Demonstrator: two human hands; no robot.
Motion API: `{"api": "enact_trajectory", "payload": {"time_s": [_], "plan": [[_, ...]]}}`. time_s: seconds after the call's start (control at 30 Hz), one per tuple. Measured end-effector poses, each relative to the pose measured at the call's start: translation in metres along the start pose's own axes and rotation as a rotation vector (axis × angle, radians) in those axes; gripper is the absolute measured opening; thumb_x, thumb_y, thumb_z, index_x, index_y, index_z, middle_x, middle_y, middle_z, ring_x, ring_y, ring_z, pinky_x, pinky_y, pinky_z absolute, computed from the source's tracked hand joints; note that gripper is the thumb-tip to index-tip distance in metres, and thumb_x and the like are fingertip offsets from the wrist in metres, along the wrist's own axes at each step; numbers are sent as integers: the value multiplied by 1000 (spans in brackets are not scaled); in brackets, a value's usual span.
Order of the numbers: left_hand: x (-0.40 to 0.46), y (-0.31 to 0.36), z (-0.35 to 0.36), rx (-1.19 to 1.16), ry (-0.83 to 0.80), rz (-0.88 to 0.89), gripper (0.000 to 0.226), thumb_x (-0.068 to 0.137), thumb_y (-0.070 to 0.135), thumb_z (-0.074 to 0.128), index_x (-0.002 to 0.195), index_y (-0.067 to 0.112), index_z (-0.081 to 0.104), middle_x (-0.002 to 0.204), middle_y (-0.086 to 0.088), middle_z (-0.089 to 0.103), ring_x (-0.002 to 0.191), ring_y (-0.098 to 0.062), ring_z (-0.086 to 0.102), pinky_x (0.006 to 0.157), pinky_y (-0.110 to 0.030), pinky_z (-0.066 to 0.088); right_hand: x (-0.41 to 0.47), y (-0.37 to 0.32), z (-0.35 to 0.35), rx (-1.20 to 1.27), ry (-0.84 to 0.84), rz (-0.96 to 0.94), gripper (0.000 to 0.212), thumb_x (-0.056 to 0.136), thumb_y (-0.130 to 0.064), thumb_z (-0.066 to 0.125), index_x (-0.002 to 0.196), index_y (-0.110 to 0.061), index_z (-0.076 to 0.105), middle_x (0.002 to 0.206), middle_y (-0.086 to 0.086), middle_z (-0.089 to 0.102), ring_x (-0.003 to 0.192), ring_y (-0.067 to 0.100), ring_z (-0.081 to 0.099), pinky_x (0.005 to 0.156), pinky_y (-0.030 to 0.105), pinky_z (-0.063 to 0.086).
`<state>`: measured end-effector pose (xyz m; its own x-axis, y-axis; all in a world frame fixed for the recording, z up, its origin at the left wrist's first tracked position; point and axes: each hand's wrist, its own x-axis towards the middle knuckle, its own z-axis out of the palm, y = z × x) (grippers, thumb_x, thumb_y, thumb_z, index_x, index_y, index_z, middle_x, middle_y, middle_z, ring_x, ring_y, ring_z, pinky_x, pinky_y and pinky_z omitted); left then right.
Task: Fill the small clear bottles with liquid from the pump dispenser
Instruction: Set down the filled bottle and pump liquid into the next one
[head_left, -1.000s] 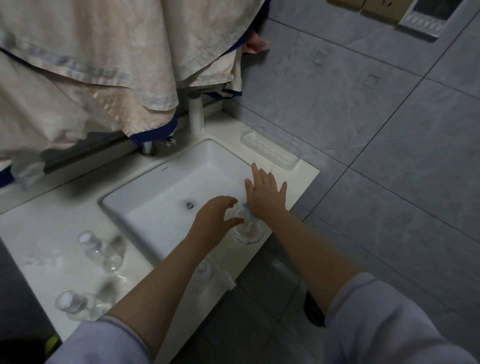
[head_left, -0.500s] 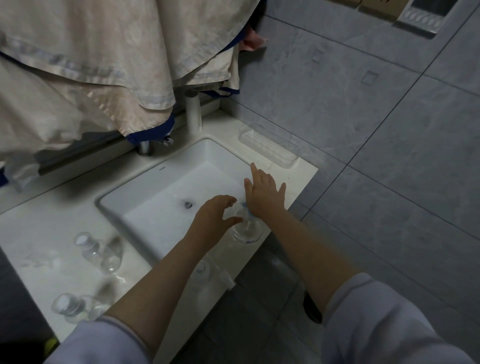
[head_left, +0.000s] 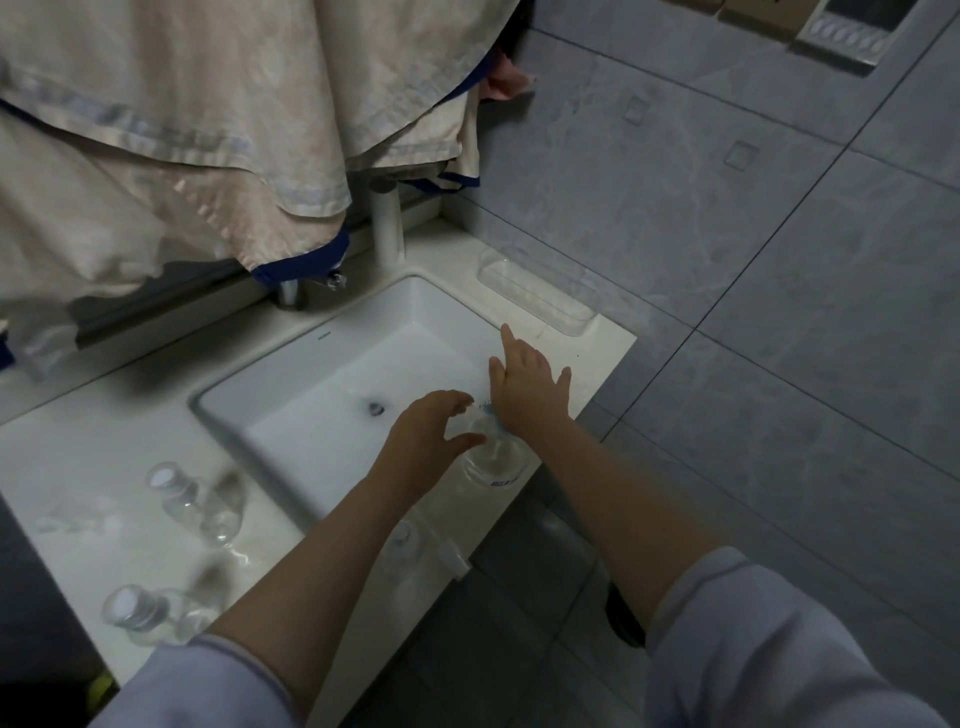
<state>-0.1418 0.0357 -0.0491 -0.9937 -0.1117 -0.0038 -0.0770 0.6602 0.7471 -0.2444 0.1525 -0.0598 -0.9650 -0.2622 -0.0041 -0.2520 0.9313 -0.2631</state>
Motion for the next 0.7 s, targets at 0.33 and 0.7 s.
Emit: {"api": "enact_trajectory", "payload": {"time_s": [0.33,0.7], "plan": [[-1,5,-2,-41,19,9,52,82,30,67,127,9,52,126,-8,58,114,-21,54,104,-35,40,0,0,-6,-6,37,-4,56,101,-46,18,152,-28,1,156,2,21,144,24,19,113,58,6],[-1,5,-3,-44,29,6,52,81,32,67,127,13,52,126,-5,58,113,-18,55,103,-32,42,3,-2,-14,-74,33,-33,58,101,-47,18,152,-27,0,157,1,22,144,25,19,113,58,7]]}}
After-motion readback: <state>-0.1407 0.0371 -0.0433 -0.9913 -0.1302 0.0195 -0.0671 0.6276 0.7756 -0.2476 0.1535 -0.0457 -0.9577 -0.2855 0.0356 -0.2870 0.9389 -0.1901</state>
